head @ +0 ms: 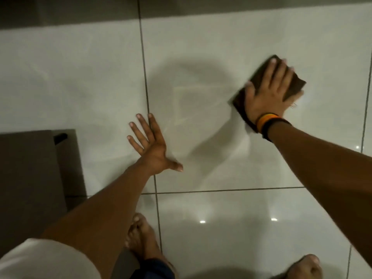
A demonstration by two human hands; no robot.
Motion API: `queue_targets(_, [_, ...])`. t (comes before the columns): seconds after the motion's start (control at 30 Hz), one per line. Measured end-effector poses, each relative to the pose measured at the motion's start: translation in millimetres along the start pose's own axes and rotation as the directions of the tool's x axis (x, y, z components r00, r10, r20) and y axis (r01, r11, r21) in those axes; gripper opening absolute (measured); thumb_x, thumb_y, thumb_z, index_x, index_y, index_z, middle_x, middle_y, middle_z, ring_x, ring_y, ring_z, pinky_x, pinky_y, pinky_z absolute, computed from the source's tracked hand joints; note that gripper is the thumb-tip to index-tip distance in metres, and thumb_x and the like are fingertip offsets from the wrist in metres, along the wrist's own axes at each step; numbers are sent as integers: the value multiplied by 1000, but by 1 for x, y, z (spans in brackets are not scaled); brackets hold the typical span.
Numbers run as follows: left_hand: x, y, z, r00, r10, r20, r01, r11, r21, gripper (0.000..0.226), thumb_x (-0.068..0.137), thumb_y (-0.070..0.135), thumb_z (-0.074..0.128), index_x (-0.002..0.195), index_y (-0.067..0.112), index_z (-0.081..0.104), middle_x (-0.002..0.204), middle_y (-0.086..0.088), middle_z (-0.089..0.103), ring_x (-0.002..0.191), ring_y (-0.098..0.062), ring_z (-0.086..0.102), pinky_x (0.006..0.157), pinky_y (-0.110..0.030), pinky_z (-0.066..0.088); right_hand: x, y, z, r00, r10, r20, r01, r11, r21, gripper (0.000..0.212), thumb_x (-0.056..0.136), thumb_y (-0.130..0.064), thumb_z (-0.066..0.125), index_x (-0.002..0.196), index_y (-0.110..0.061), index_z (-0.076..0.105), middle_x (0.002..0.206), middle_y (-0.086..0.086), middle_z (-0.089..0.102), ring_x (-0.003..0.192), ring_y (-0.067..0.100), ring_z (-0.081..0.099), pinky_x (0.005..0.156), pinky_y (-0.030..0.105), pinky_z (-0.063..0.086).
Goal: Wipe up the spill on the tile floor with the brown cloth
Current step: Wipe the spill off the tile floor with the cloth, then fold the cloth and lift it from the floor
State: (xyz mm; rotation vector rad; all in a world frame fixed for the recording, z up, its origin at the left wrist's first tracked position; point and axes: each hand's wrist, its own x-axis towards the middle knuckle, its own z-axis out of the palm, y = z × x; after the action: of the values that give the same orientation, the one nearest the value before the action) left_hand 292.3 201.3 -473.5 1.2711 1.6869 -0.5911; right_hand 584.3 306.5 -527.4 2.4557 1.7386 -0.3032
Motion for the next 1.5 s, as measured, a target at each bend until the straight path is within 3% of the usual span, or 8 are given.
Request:
queue_targets(0.3, [-14,24,1,996,-70,-57,75,994,83,185,45,55,101,151,11,-44,154,-28,-52,144,-50,-45,119,-70,-19,-155,17,34,756,-654,21,654,757,20,74,93,-52,50,156,-19,30,161,9,15,146,29,3,102,75,6])
queue_targets(0.67, [-9,38,35,995,98,-21,-92,974,208,190,37,69,96,147,14,-49,150,-27,-57,140,-48,-52,107,-71,-30,-57,52,13,991,136,-9,-135,990,50,73,98,-55,33,157,-14,21,161,12,16,144,33,9,99,76,12])
queue_targets(0.77, [-8,36,42,989,133,-71,-112,962,250,189,39,67,97,148,15,-48,151,-25,-57,140,-47,-52,107,-68,-31,-58,10,15,999,-34,-34,34,999,25,73,95,-55,36,156,-16,28,160,10,21,144,32,13,100,75,11])
queue_targets(0.9, [-28,43,49,972,140,-187,-98,971,219,172,55,58,96,158,14,-34,162,-23,-43,151,-43,-40,119,-65,-22,-153,1,20,937,-345,56,342,938,59,74,96,-58,39,158,-21,23,162,7,14,146,27,3,102,73,8])
queue_targets(1.07, [-100,65,113,955,111,-276,-180,954,-240,105,85,41,81,165,14,20,169,-15,31,157,-34,26,128,-51,23,-251,27,-4,948,11,318,-102,958,270,71,102,-56,36,159,-24,9,163,2,3,145,20,-1,108,67,17])
queue_targets(1.23, [-120,96,156,969,-196,-148,21,664,-748,71,79,30,89,136,11,52,131,-9,64,120,-27,65,104,-41,55,-249,51,-21,769,456,447,-610,733,301,76,85,-27,75,147,-15,32,128,8,55,116,28,51,96,50,37])
queue_targets(1.33, [-104,102,158,958,-266,-109,89,634,-768,66,76,31,90,128,13,55,121,-4,68,110,-26,68,97,-35,56,-238,69,-19,655,395,645,-711,611,348,51,76,-19,76,119,-14,48,86,2,65,80,25,62,87,39,44])
queue_targets(1.5, [-115,98,137,972,-233,13,140,537,-832,45,81,22,82,125,16,71,119,-9,76,107,-29,73,95,-43,62,-240,79,-52,617,203,760,-764,384,518,16,78,-9,77,92,-10,69,90,15,74,76,28,71,68,38,63])
